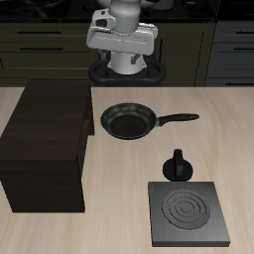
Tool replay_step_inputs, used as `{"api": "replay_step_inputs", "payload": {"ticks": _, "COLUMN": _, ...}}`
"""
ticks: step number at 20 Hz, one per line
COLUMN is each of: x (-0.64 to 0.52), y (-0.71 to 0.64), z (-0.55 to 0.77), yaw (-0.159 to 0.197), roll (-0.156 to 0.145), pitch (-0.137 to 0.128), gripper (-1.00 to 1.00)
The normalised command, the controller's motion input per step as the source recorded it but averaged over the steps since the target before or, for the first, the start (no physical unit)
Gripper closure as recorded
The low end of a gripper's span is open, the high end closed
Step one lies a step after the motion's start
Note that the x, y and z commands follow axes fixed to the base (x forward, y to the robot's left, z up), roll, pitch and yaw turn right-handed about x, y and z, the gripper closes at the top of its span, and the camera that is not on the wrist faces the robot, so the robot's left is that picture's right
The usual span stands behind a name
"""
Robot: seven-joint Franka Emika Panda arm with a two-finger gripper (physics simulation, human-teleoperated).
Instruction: Place the frypan on the top layer of the shelf
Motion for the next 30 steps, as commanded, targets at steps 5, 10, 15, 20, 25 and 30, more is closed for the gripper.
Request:
{"api": "replay_step_inputs", "payload": {"ticks": 5, "x": -0.21, "y": 0.30, "z": -0.32, "yaw": -0.005, "roll": 0.044, "pitch": 0.067, "gripper": -1.00}}
{"api": "replay_step_inputs", "payload": {"ticks": 10, "x": -0.33, "y": 0.57, "z": -0.24, "yaw": 0.107, "roll": 0.064, "pitch": -0.039, "gripper": -1.00}}
{"api": "replay_step_inputs", "payload": {"ticks": 15, "x": 0.10, "y": 0.49, "z": -0.57, "yaw": -0.009, "roll": -0.004, "pitch": 0.103, "gripper": -1.00}}
{"api": "replay_step_inputs", "payload": {"ticks": 20, "x": 0.01, "y": 0.19, "z": -0.32, "yaw": -0.021, "roll": 0.022, "pitch": 0.056, "gripper": -1.00}}
{"api": "replay_step_inputs", "payload": {"ticks": 25, "x": -0.06, "y": 0.15, "z": -0.18, "yaw": -0.026, "roll": 0.006, "pitch": 0.013, "gripper": -1.00}}
{"api": "replay_step_inputs", "payload": {"ticks": 30, "x": -0.10, "y": 0.15, "z": -0.07, "yaw": 0.001, "roll": 0.016, "pitch": -0.034, "gripper": -1.00}}
